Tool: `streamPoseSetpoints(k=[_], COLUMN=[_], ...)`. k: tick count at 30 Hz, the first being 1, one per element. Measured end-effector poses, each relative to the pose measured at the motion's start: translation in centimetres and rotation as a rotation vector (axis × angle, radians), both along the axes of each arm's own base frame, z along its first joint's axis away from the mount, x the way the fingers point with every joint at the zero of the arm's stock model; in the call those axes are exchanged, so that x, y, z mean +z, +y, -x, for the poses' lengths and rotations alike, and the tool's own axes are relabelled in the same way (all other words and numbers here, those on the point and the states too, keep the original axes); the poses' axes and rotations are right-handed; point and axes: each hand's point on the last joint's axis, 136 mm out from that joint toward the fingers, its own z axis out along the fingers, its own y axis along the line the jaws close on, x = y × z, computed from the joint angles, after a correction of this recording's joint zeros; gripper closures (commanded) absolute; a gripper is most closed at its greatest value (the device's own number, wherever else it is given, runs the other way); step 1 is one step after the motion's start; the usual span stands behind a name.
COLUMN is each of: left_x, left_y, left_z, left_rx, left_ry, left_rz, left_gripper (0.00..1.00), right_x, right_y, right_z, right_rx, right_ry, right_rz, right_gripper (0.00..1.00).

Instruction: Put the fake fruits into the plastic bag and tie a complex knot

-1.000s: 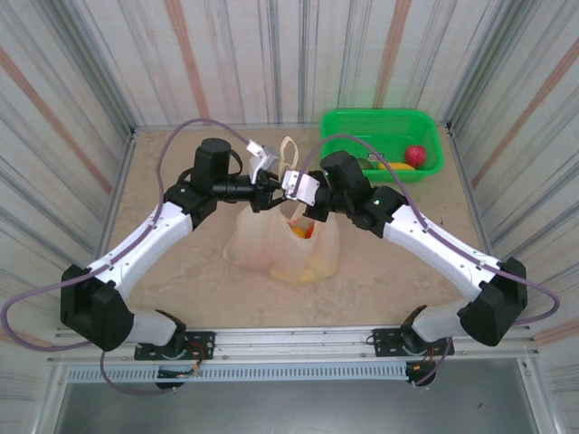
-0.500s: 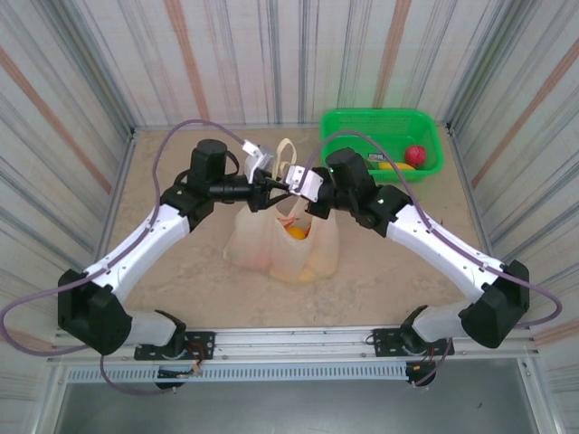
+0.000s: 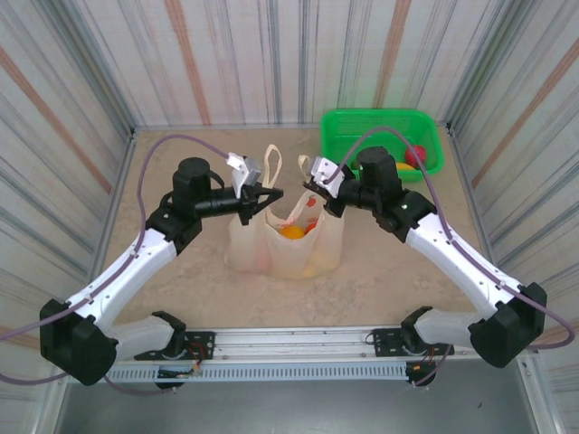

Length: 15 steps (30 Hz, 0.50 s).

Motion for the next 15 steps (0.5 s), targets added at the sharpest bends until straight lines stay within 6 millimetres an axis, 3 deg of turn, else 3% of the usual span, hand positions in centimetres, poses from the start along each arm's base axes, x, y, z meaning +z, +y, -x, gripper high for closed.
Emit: streamPoseSetpoints(k=[3, 5, 7, 10, 15], left_x=[-0.2, -0.3, -0.5, -1.2, -2.8], left_y=[0.0, 0.0, 0.0, 0.5, 1.9], left_z=[0.0, 0.0, -0.2, -0.2, 1.6], left_rx=[-0.002, -0.003, 0.010, 0.044, 0.069], left_ry=[0.003, 0.007, 0.014, -0.008, -0.087], left_rz=[-0.002, -0.007, -0.008, 0.000, 0.030], left_gripper=[0.97, 0.74, 0.64, 0.61, 0.57], right_x=[-0.1, -0.1, 0.1, 0.1, 0.2], right_y=[-0.1, -0.1, 0.0, 0.0, 0.2], right_z=[0.4, 0.5, 0.5, 0.5, 0.6], right_rx=[0.011, 0.012, 0.013, 0.013, 0.022], right_ry=[0.001, -0.001, -0.005, -0.010, 0.002], right_rz=[-0.005, -0.008, -0.015, -0.024, -0.044], right_gripper=[1.00, 1.00, 1.00, 1.00, 1.00])
